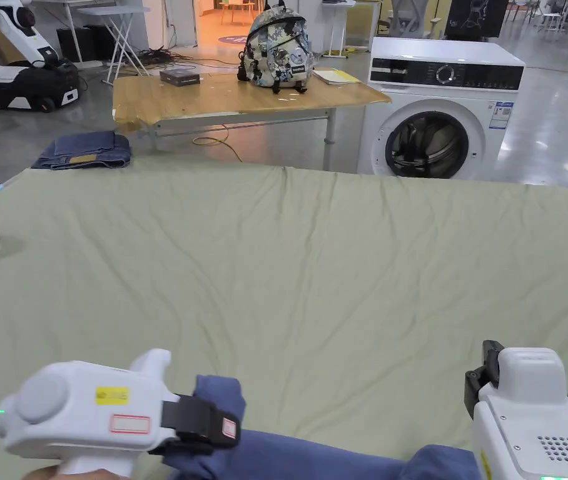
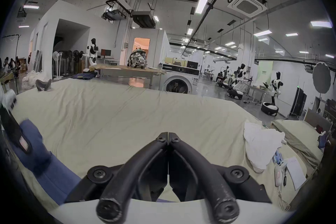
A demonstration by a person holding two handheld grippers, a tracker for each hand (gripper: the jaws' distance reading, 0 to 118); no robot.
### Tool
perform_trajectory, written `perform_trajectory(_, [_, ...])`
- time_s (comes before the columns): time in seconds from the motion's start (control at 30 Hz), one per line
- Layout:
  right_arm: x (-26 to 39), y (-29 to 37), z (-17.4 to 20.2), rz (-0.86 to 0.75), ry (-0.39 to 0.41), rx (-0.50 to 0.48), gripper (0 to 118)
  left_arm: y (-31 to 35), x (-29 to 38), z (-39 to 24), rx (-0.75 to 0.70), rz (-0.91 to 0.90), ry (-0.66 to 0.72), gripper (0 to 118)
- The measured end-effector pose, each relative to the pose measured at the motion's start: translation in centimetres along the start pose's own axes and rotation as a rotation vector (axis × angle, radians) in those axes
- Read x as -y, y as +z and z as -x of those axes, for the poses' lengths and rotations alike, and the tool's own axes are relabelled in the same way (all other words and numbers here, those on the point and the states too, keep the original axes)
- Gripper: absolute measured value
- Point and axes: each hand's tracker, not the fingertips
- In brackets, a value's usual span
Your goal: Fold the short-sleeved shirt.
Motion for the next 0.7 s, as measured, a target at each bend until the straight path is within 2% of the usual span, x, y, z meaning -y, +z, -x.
perform_trajectory(0.2, [0.4,-0.1,-0.2,0.017,-0.009,0.006,0,-8.4,0.8,-0.1,-0.112,0.11,0.017,3])
perform_trajectory(0.33, [0.7,-0.1,-0.2,0.026,-0.011,0.007,0,-10.7,1.4,-0.4,-0.182,0.126,-0.009,5])
perform_trajectory(0.4, [0.8,-0.1,-0.2,0.031,-0.012,0.003,0,-10.6,1.5,-0.7,-0.185,0.126,-0.009,17])
perform_trajectory(0.43, [0.9,-0.1,-0.2,0.032,-0.011,0.002,0,-10.4,1.4,-0.8,-0.179,0.127,-0.015,31])
perform_trajectory(0.47, [0.9,-0.1,-0.2,0.033,-0.01,0.001,0,-10.2,1.3,-0.8,-0.166,0.128,-0.019,56])
perform_trajectory(0.6, [1.1,0.0,-0.2,0.038,-0.007,-0.006,0,-7.8,1.0,-2.2,-0.078,0.115,-0.044,74])
perform_trajectory(0.7, [1.1,0.1,-0.3,0.038,-0.01,-0.009,0,-5.7,0.3,-2.7,-0.081,0.075,-0.072,74])
